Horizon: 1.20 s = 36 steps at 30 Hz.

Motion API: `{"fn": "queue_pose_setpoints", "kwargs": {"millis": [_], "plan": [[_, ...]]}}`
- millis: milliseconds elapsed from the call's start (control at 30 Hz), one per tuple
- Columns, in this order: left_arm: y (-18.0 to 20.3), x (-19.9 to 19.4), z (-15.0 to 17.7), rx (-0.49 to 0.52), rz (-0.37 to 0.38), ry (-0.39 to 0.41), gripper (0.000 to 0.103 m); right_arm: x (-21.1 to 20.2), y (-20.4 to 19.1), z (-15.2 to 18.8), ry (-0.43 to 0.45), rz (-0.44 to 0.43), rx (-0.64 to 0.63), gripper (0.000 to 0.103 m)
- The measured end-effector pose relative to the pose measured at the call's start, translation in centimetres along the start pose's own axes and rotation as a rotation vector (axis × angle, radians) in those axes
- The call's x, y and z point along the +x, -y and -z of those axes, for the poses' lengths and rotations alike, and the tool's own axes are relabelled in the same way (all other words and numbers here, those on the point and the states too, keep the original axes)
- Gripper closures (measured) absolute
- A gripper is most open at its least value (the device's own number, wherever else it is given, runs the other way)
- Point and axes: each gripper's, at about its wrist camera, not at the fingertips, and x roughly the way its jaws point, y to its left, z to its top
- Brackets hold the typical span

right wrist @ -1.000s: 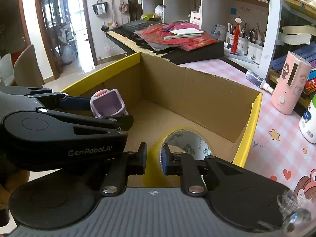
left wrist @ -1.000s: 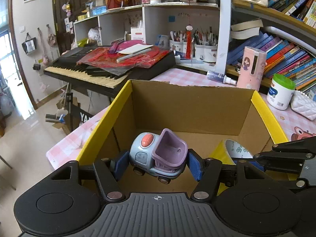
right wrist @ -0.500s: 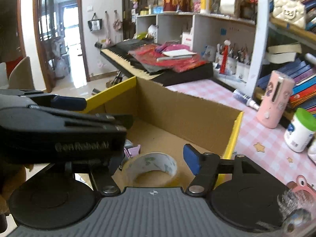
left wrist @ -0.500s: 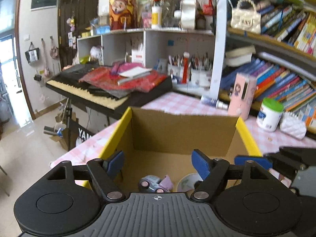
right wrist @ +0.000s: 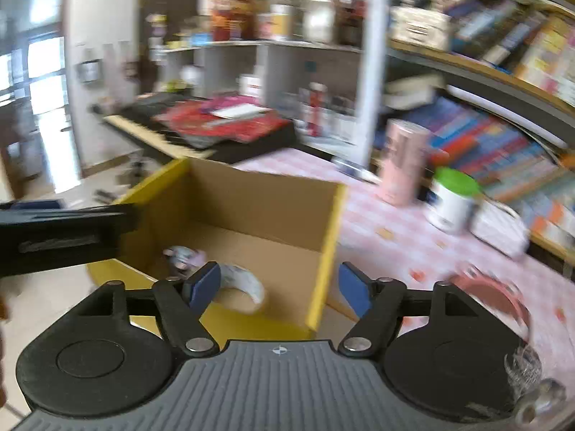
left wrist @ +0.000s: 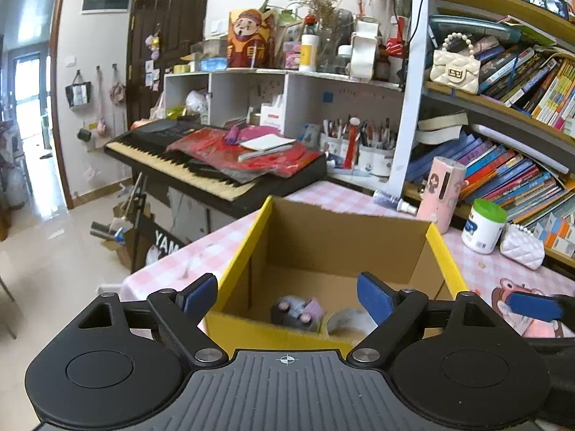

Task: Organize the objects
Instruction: 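Lower and release the toy car from the left tool while the right tool drops the tape into the box, then withdraw both open tools from the box back over the table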

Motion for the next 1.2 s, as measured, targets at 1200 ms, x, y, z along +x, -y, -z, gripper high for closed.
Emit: {"fn": "queue_pose_setpoints", "kwargs": {"millis": [1200], "plan": [[-3.4, -7.6, 9.3, 0.217, 0.052, -0.202, 0.001, -9.1, -5.3, 11.8, -0.221, 0.428, 0.175, 0.0]]}}
